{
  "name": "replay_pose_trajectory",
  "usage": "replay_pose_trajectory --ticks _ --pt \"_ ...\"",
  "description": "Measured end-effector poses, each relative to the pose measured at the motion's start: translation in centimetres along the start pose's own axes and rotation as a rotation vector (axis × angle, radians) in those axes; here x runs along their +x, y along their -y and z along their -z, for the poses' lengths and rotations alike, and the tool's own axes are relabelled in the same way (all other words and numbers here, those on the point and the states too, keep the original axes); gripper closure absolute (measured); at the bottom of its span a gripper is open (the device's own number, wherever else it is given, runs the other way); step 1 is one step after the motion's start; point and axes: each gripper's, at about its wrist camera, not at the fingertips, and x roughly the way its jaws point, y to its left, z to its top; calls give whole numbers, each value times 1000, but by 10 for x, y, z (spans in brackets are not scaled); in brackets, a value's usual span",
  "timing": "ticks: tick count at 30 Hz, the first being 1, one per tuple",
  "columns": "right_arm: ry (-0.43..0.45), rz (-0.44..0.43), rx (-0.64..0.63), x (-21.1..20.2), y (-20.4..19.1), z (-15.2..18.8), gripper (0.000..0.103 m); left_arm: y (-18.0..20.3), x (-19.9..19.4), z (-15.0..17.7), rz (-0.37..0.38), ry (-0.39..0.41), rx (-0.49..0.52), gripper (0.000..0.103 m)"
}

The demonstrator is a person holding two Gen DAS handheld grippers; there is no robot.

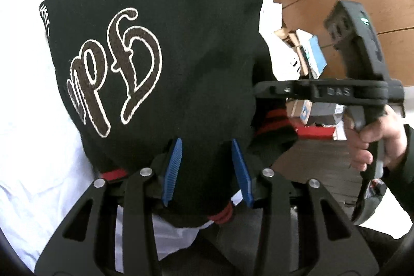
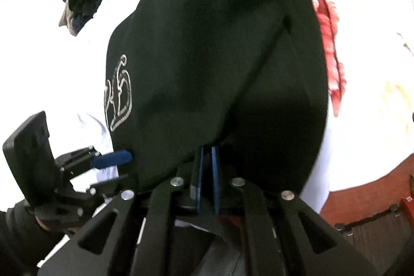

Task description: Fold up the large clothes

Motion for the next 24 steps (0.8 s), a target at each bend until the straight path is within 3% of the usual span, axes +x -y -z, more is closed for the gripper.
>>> replay_pose_trajectory --ticks 2,4,9,12,13,14,17,19,24 --pt "7 -67 14 -4 0 23 92 -5 -1 0 -2 7 2 61" --pt "-17 -121 33 -2 2 43 77 -13 4 2 4 16 -13 60" --pt "-11 -252 44 4 6 81 75 -41 7 -9 55 18 15 60" --pt "45 -257 58 7 0 89 69 -58 -6 -13 45 29 57 61" --pt "68 -253 61 4 2 92 69 -59 -11 -14 1 28 76 81" --pt "86 -260 66 3 1 92 69 -62 -12 -14 -96 22 101 97" --pt "116 -273 64 1 1 93 67 -77 -19 -12 -62 18 98 97" --pt "134 -271 62 5 -5 90 59 -77 -19 -12 -71 11 132 97" --pt "153 -205 67 10 -11 80 53 -77 -21 -11 -81 26 135 98"
